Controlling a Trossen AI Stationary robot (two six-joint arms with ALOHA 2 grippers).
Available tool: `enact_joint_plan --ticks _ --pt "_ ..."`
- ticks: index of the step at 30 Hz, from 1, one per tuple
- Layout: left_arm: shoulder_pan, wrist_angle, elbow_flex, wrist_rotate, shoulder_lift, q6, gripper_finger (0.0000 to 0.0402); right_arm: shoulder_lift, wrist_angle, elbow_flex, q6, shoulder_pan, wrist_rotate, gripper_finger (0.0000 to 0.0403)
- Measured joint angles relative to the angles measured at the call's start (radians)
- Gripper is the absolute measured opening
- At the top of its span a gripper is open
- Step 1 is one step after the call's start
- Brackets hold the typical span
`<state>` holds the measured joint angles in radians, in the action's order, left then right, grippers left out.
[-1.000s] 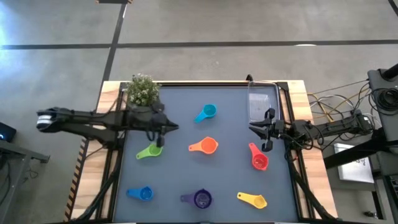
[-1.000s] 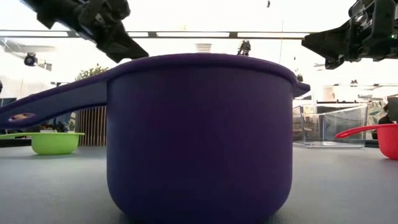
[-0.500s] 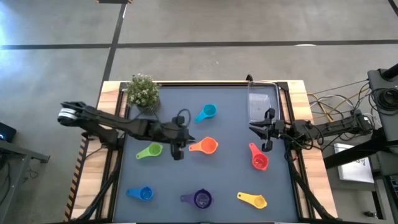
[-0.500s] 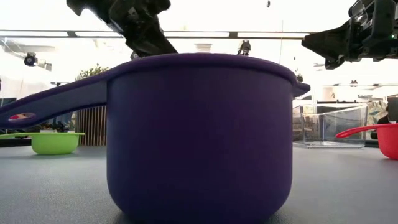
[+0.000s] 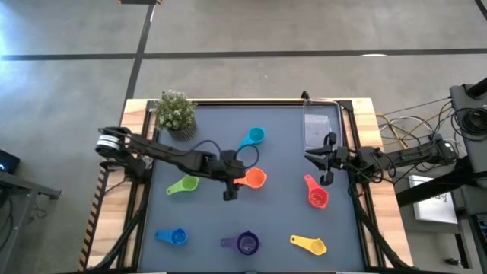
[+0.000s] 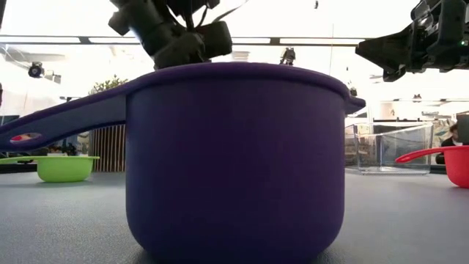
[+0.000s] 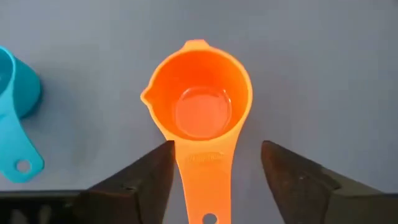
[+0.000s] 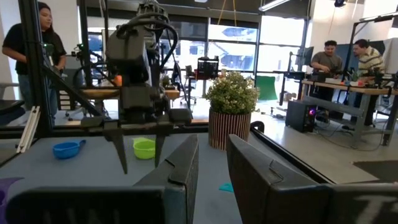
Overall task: Nest measuring cups in basket
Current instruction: Stack the orange measuring cup on top of the purple measuring cup
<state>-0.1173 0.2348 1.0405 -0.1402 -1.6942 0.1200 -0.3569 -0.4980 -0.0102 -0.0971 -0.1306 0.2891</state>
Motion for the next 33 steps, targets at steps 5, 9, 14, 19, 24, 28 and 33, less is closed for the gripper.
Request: enact_joint_plan --ticks 5,9,14,19,24,28,33 --pt "0.001 0.003 -0.001 -0.006 -0.016 0.025 0.0256 0.0 0.0 0.0 0.0 0.0 0.0 0.0073" --pt "0.002 0.008 -0.001 -0.009 -0.019 0.037 0.026 0.0 0.0 0.0 0.0 0.0 0.0 0.0073" --pt "0.001 0.011 -0.017 -0.01 -0.02 0.069 0.0261 0.0 0.0 0.0 0.0 0.0 0.0 0.0073" --pt "0.002 -0.004 -0.054 -0.01 -0.02 0.103 0.0261 0.0 0.0 0.0 0.0 0.0 0.0 0.0073" --pt "0.002 -0.034 -0.074 -0.033 -0.02 0.106 0.0261 0.0 0.0 0.0 0.0 0.0 0.0 0.0073" --pt "0.002 -0.059 -0.089 -0.034 -0.02 0.117 0.0261 0.0 0.0 0.0 0.0 0.0 0.0 0.0073" --pt "0.002 -0.102 -0.123 -0.035 -0.02 0.136 0.0261 0.0 0.0 0.0 0.0 0.0 0.0 0.0073"
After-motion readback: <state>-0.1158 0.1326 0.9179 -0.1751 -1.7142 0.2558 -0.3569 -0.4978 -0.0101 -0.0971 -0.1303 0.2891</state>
